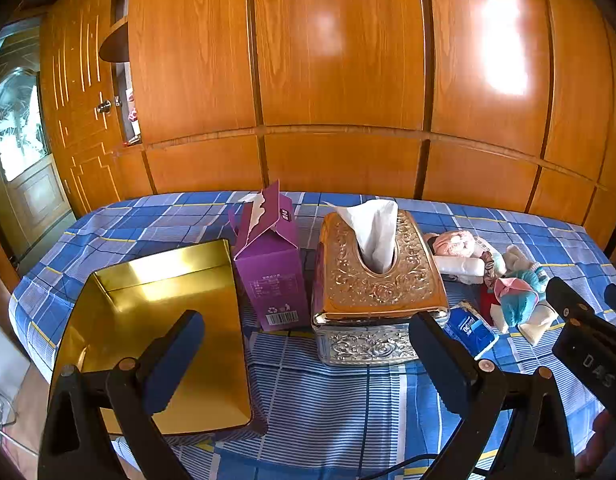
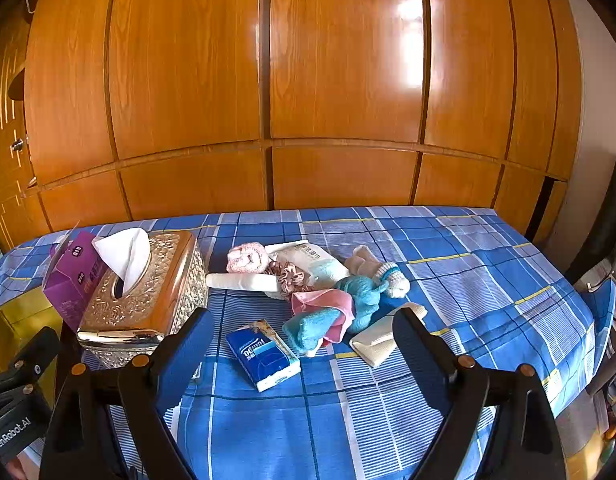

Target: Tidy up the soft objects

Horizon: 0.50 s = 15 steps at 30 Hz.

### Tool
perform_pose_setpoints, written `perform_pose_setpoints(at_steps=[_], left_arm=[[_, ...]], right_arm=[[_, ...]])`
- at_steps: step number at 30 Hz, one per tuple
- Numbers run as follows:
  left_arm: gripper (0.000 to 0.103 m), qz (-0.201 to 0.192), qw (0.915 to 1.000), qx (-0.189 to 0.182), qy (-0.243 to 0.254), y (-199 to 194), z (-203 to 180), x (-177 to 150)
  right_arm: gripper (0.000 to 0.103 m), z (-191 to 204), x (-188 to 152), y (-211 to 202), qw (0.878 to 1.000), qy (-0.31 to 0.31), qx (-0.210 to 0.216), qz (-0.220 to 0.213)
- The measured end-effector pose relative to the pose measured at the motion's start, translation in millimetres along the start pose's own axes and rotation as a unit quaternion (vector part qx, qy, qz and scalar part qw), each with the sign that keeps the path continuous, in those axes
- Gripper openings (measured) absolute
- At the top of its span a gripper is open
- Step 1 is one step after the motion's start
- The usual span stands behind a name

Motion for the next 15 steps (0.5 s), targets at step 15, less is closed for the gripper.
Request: perform_pose_setpoints(at_steps=[15], left_arm=[[0.102,0.001,1.0000,-0.006,0.006,-2.7,-6.8,0.3]], right_arm=[[0.093,-8.5,-0.9,1.1,1.000,0.007,-0.007,0.001]])
Point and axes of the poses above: each gripper's, at about its wrist camera, not at the fingertips, and y roughly the way its jaws point, z to its left, x to its top, the point moved 6 cm from there along y, roughly the way its jaws point, and after that the axes turned 4 degrees about x, right-handed, at the moved point
